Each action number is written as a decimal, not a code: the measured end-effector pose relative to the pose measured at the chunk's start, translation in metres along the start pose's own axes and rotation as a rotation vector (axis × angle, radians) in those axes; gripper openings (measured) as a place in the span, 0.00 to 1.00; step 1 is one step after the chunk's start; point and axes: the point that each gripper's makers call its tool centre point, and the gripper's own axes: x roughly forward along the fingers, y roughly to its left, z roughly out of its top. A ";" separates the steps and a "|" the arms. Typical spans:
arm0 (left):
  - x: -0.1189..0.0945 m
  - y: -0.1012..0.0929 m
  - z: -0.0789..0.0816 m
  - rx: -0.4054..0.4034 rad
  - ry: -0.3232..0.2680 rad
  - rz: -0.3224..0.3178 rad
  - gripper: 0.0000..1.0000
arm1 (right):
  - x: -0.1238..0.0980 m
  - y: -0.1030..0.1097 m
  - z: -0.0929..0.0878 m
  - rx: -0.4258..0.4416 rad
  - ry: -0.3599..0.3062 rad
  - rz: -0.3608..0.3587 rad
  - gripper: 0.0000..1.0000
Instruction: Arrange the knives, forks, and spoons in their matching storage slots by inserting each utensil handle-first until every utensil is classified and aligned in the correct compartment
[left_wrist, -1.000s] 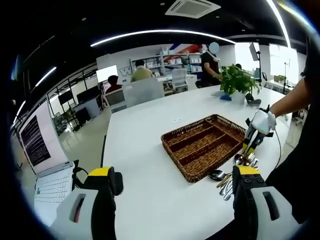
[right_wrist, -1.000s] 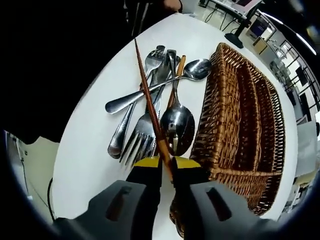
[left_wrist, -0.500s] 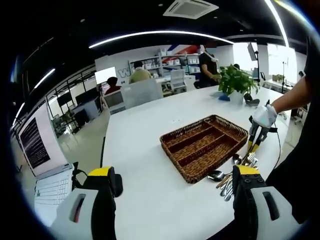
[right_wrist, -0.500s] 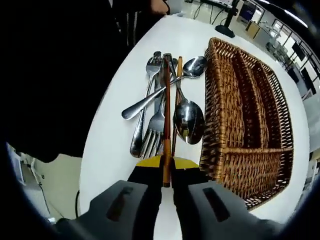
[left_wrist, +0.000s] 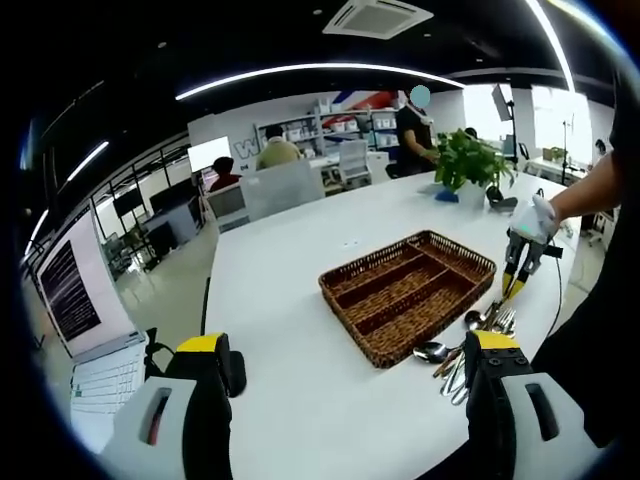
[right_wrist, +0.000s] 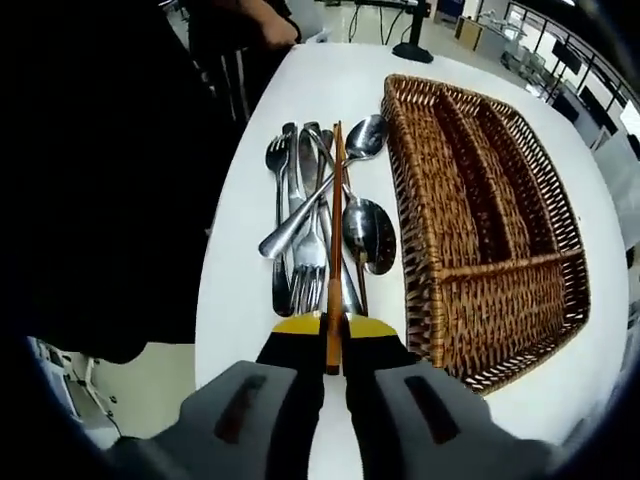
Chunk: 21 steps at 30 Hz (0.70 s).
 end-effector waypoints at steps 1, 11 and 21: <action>0.000 0.000 0.001 0.002 0.000 -0.001 0.99 | -0.001 0.001 -0.001 0.003 0.001 -0.002 0.03; 0.008 -0.003 0.007 0.010 -0.012 -0.015 0.99 | -0.019 0.005 0.005 0.080 -0.058 -0.035 0.03; 0.014 -0.004 0.012 0.015 -0.024 -0.021 0.99 | -0.037 -0.004 0.018 0.194 -0.130 -0.106 0.03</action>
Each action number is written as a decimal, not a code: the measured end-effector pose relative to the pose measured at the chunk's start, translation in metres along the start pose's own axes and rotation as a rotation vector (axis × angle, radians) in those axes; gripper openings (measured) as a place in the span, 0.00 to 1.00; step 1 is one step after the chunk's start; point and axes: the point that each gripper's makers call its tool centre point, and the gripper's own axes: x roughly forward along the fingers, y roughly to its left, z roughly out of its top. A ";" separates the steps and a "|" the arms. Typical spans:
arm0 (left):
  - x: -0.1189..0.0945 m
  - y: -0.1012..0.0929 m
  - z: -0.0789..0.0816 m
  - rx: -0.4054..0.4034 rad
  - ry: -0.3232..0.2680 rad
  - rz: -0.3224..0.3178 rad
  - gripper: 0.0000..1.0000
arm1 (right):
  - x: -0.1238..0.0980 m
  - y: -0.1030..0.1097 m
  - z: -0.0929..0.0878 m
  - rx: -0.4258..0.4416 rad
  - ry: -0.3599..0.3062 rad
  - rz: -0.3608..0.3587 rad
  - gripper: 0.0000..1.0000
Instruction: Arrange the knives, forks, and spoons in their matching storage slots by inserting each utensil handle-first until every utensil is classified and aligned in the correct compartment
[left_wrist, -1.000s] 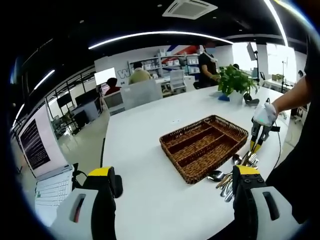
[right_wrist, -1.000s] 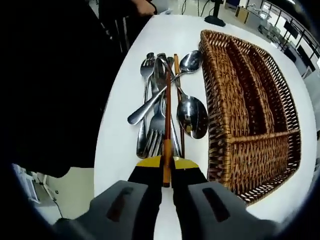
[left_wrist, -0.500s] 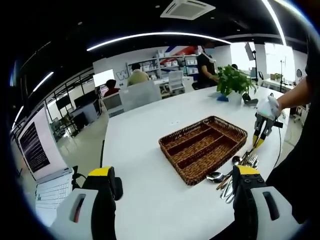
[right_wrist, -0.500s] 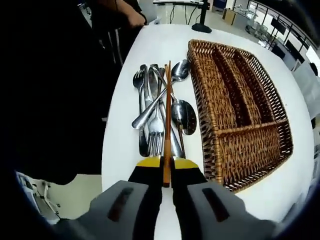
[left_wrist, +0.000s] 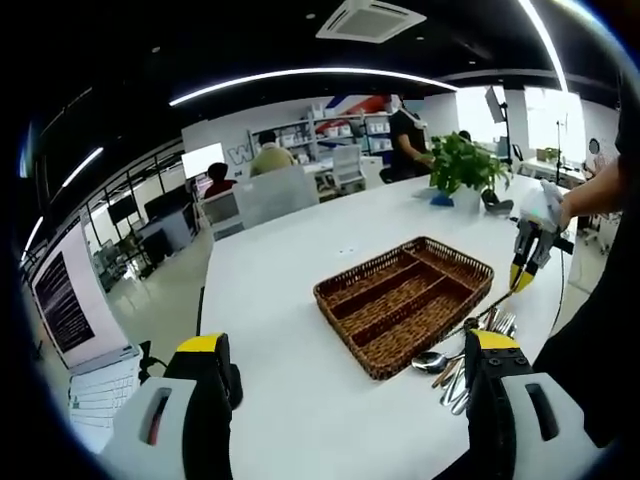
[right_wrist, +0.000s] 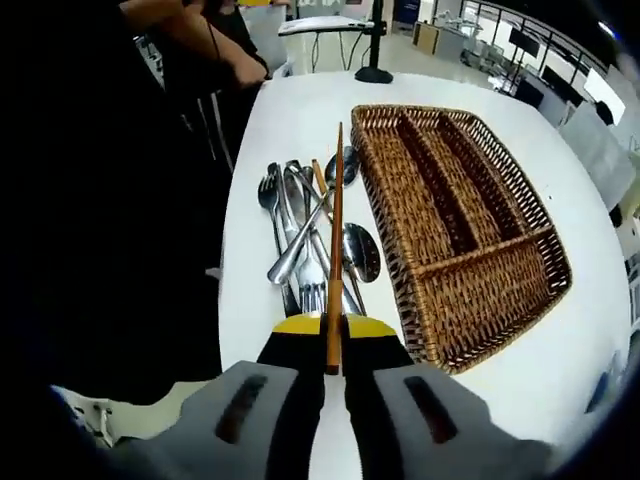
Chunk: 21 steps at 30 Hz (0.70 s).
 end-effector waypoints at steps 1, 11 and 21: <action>0.000 0.000 0.001 -0.001 -0.003 0.000 0.99 | -0.002 0.000 0.002 0.029 -0.012 -0.004 0.03; 0.003 -0.006 0.007 0.005 -0.020 -0.002 0.99 | -0.010 -0.004 0.010 0.091 -0.038 -0.062 0.03; 0.006 -0.007 0.005 0.009 -0.019 -0.016 0.99 | -0.012 -0.009 0.022 0.221 -0.044 -0.134 0.03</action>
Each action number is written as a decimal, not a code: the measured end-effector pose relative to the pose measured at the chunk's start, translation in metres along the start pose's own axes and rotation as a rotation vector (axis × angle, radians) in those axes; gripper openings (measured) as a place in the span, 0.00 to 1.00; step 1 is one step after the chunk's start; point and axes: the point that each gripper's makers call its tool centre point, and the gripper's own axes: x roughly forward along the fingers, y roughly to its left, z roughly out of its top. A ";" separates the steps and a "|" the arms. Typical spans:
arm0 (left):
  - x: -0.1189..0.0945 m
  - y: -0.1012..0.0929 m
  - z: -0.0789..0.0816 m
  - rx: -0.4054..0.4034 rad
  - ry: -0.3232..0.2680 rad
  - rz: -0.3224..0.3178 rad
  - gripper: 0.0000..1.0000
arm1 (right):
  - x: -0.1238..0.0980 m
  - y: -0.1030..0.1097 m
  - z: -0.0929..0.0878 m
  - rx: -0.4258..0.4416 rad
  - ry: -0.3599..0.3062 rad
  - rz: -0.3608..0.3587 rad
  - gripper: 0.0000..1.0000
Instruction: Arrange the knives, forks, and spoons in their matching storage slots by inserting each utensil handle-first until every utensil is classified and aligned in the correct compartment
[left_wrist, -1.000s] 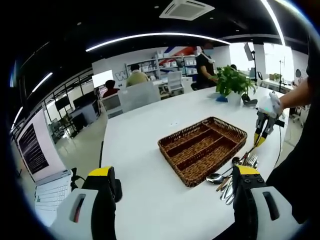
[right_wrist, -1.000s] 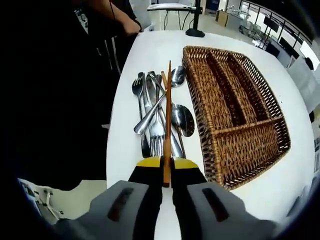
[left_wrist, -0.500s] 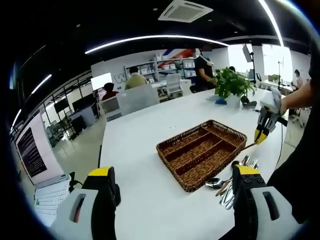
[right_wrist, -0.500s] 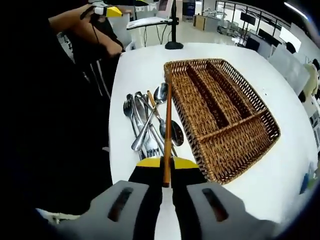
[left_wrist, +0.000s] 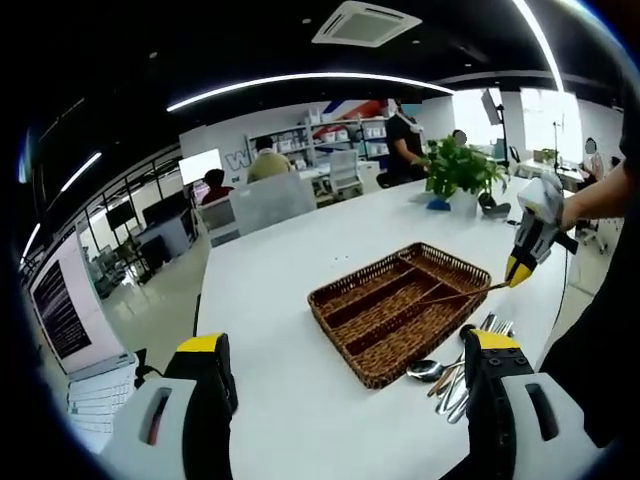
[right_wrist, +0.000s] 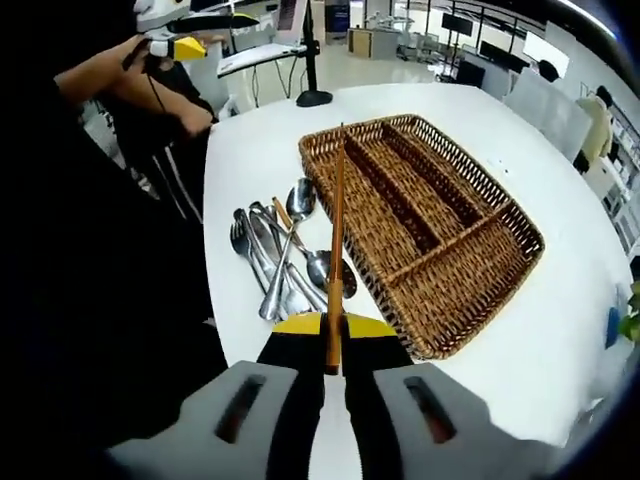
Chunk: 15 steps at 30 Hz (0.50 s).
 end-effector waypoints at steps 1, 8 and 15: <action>0.001 0.000 -0.001 0.000 0.000 -0.007 0.99 | 0.000 -0.001 0.002 0.028 -0.005 -0.014 0.03; 0.010 0.010 0.004 0.004 -0.014 -0.067 0.99 | 0.000 -0.001 0.014 0.130 0.004 -0.073 0.03; 0.016 0.025 0.009 0.007 -0.035 -0.096 0.99 | 0.000 -0.001 0.021 0.294 -0.018 -0.163 0.02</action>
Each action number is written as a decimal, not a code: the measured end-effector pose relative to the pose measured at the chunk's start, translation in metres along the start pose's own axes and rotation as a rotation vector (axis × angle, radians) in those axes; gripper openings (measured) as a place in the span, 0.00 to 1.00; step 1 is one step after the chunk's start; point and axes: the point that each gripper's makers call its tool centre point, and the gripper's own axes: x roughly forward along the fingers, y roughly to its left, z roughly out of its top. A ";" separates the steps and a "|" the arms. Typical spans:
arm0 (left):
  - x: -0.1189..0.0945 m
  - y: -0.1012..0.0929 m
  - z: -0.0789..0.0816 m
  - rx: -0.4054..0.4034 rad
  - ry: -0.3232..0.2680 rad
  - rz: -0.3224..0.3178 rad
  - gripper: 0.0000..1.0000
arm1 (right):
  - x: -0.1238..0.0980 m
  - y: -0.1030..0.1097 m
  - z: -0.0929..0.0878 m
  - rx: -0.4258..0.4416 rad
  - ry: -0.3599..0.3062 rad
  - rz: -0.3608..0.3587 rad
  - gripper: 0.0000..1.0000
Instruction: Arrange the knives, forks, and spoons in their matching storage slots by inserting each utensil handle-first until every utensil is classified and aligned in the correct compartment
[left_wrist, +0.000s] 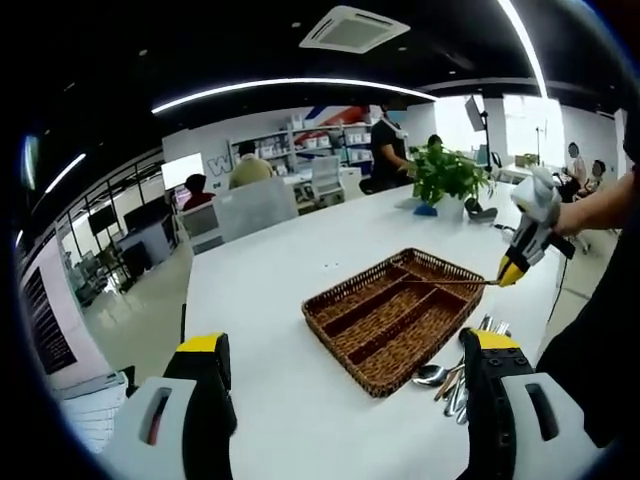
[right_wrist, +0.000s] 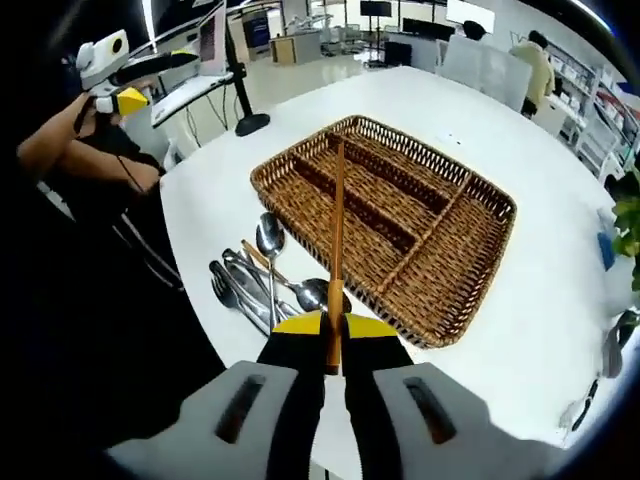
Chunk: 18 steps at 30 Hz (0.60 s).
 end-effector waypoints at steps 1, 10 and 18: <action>0.001 0.001 0.001 -0.001 -0.005 -0.004 0.99 | -0.001 0.000 0.002 0.023 -0.006 -0.016 0.02; 0.015 0.004 0.006 0.006 -0.018 -0.043 0.99 | -0.011 -0.020 0.018 0.164 -0.062 -0.127 0.03; 0.021 0.006 0.005 0.023 -0.010 -0.073 0.99 | -0.016 -0.035 0.018 0.298 -0.077 -0.176 0.03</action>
